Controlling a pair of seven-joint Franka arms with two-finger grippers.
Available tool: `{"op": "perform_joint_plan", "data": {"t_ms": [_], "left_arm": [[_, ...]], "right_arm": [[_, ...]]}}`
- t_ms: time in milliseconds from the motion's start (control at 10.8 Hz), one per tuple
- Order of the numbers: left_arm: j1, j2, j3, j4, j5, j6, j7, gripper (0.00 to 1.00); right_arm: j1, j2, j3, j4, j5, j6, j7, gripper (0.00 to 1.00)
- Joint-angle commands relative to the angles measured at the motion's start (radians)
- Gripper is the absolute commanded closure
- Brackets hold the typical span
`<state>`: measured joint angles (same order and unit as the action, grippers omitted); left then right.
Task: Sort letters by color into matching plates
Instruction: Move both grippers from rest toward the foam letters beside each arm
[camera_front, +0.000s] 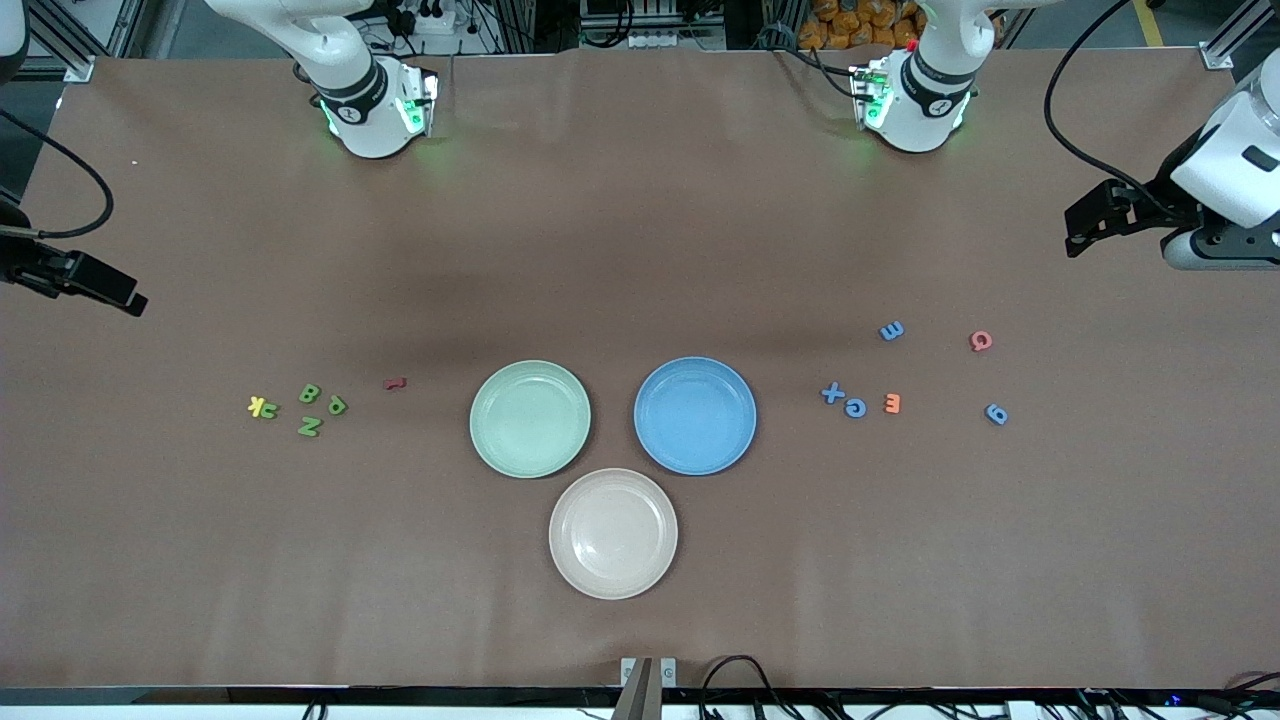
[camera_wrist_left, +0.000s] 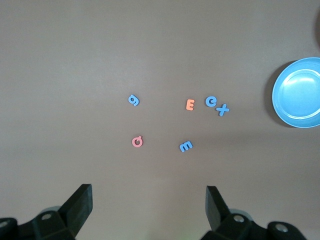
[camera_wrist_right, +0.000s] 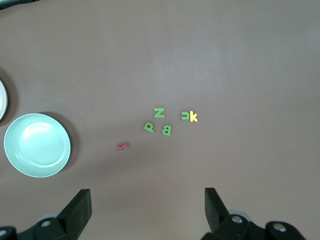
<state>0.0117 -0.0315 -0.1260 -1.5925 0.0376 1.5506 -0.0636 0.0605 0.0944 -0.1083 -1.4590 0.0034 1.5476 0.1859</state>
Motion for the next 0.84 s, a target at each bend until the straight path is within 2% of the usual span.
{"op": "perform_joint_plan", "data": {"t_ms": [0, 465, 744], "left_arm": [[0.002, -0.011, 0.003, 0.002, -0.025, -0.014, 0.014, 0.00], [0.002, 0.014, 0.005, -0.004, -0.024, -0.014, -0.005, 0.00], [-0.015, 0.062, 0.005, -0.038, -0.066, -0.007, -0.181, 0.00]], "right_arm": [[-0.005, -0.007, 0.002, 0.000, -0.017, -0.001, -0.005, 0.00], [-0.011, -0.005, 0.006, -0.004, -0.016, 0.005, -0.005, 0.00], [-0.028, -0.002, 0.006, -0.044, -0.002, 0.048, -0.005, 0.00]]}}
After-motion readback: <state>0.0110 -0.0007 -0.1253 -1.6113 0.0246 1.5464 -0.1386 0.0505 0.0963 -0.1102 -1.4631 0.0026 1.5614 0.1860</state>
